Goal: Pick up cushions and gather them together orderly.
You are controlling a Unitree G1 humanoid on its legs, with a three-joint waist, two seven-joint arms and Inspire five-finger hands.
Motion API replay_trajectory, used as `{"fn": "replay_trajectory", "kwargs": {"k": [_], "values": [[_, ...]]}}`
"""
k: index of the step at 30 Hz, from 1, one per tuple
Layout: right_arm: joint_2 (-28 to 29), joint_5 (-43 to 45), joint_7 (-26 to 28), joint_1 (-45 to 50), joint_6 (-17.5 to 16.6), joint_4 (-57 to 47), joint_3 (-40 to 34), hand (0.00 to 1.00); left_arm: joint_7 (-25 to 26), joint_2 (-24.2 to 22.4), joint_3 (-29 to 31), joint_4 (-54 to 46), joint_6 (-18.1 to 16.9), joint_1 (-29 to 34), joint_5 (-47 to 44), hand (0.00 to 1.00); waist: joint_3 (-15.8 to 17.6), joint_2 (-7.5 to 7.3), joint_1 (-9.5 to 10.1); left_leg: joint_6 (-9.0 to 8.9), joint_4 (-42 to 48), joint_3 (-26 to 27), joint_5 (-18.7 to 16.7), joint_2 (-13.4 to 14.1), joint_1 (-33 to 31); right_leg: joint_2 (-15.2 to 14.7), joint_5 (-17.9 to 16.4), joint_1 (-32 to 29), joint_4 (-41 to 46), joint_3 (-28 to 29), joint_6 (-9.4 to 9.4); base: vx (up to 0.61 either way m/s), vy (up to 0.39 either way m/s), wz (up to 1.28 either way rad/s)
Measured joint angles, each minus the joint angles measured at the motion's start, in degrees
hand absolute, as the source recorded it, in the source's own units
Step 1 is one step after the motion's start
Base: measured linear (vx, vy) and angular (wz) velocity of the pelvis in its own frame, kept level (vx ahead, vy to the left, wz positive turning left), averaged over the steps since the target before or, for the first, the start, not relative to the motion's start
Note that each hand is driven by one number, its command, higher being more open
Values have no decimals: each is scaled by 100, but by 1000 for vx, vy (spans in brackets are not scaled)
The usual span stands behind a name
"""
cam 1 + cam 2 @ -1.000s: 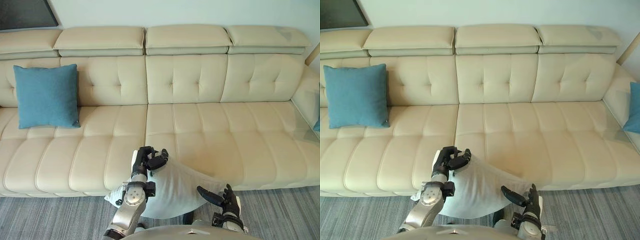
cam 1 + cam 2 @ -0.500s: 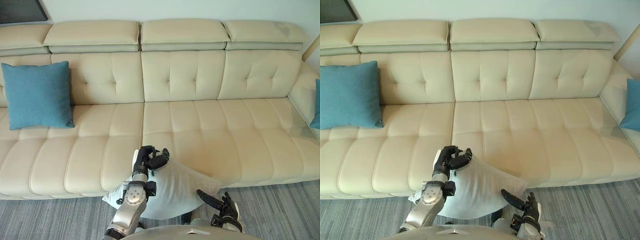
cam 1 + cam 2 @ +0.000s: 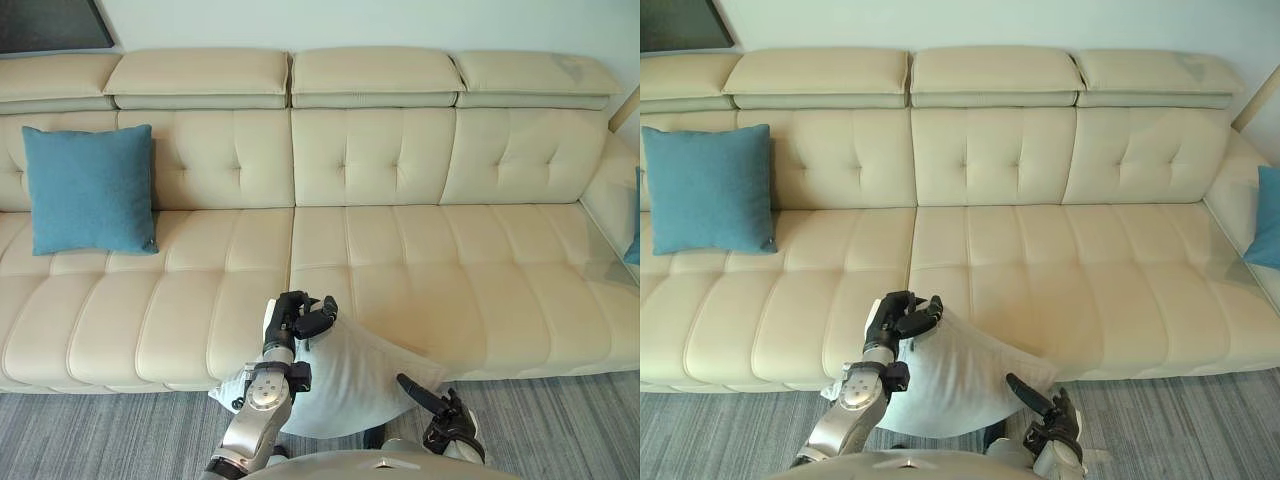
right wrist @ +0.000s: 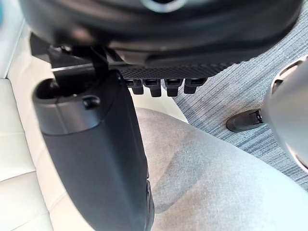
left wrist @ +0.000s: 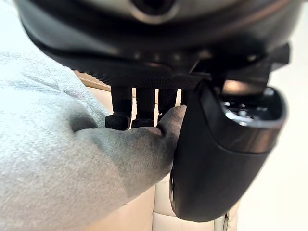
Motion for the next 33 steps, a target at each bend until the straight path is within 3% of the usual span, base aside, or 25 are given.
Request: {"fn": "replay_trajectory", "kwargs": {"k": [2, 3, 15, 22, 33], "values": [[-49, 189, -1, -117, -24, 225, -5, 100, -6, 0, -2, -33, -2, 3, -161, 0, 0, 0, 1, 2, 0, -17, 2, 0, -8, -4, -4, 0, 0, -12, 10, -13, 7, 2], [-73, 201, -5, -170, -29, 325, -11, 0, -6, 0, -4, -39, -4, 5, -190, 0, 0, 0, 1, 3, 0, -26, 3, 0, -13, -11, -8, 1, 0, -22, 16, -10, 15, 4], [-185, 1098, 24, -650, -78, 1023, -121, 0, -25, -23, -49, -641, -39, -61, -630, 0, -11, -2, 84, 39, 54, -215, -5, -56, -100, -92, -41, 89, 9, -184, 61, 6, 28, 9], [-218, 1100, 107, -816, -150, 992, 131, 0, -25, -81, -162, -970, -116, -184, -682, 0, -57, 9, 188, 47, 107, -337, -12, -58, -195, -103, -53, 95, 11, -293, 66, -8, 21, 9], [-273, 931, -40, -751, -236, -549, 351, 0, -1, -149, -121, -1526, -449, -406, -700, 0, -86, 26, 305, 44, 98, -345, -10, -69, -209, -101, -61, 89, 11, -332, 63, 1, 8, 2]]}}
